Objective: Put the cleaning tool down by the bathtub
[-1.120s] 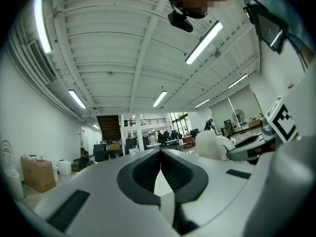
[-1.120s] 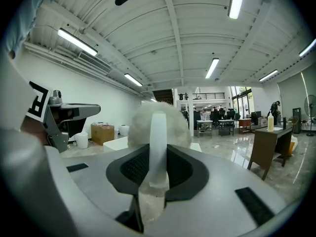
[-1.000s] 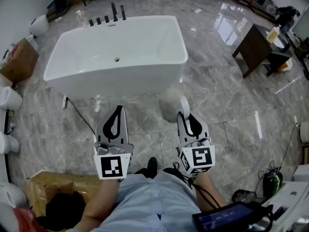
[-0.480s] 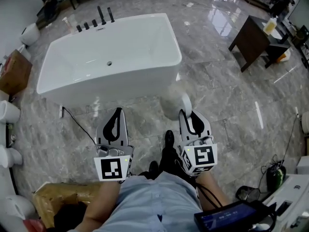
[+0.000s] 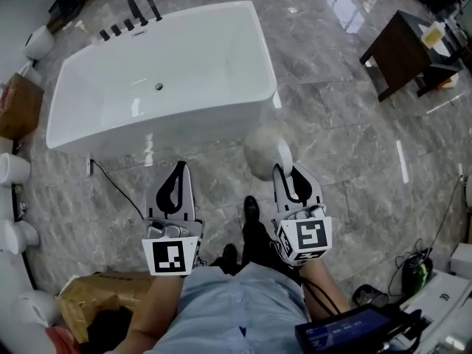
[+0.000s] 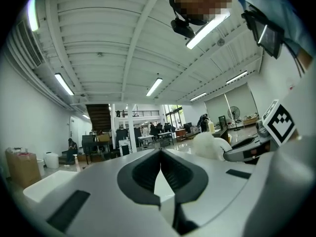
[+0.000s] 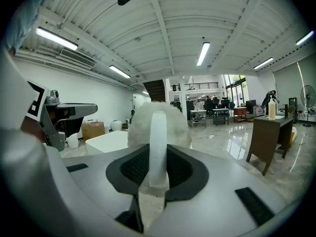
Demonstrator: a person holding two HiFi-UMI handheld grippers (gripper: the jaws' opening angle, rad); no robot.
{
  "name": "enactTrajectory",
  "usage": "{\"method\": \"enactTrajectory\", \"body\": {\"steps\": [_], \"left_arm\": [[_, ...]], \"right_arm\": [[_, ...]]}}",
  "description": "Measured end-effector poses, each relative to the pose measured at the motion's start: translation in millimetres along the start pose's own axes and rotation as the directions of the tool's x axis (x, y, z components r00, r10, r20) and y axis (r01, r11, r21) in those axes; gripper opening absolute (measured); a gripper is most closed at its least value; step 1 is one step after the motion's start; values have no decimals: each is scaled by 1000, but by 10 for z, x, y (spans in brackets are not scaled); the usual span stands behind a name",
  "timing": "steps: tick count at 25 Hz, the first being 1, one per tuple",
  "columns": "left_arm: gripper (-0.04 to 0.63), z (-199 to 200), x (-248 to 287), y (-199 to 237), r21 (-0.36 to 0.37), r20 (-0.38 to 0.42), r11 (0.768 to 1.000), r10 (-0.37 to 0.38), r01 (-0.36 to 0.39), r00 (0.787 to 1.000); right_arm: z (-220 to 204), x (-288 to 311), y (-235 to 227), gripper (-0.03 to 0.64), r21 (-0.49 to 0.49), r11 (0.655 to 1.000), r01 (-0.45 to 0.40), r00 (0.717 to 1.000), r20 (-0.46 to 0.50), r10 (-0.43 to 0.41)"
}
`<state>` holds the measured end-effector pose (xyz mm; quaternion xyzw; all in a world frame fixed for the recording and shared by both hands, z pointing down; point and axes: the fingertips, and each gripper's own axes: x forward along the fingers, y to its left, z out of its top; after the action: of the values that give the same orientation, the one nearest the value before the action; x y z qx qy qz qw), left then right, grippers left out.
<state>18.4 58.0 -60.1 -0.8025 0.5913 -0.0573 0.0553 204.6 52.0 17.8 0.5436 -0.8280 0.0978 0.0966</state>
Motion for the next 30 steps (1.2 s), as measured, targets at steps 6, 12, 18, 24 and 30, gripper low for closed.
{"method": "enactTrajectory", "body": {"steps": [6, 12, 18, 24, 30], "left_arm": [[17, 139, 705, 1, 2, -5, 999, 41, -41, 999], [17, 363, 981, 261, 65, 22, 994, 86, -87, 996], [17, 347, 1181, 549, 56, 29, 990, 130, -131, 991], [17, 122, 1411, 817, -17, -17, 989, 149, -149, 989], [17, -225, 1570, 989, -31, -52, 991, 129, -131, 990]], "right_arm": [[328, 568, -480, 92, -20, 999, -48, 999, 17, 48], [704, 953, -638, 92, -37, 997, -68, 996, 61, 70], [842, 1318, -636, 92, -55, 995, -85, 994, 65, 89], [800, 1711, -496, 92, -84, 989, -122, 992, 15, 123], [461, 2034, -324, 92, -110, 980, -165, 985, -73, 157]]}}
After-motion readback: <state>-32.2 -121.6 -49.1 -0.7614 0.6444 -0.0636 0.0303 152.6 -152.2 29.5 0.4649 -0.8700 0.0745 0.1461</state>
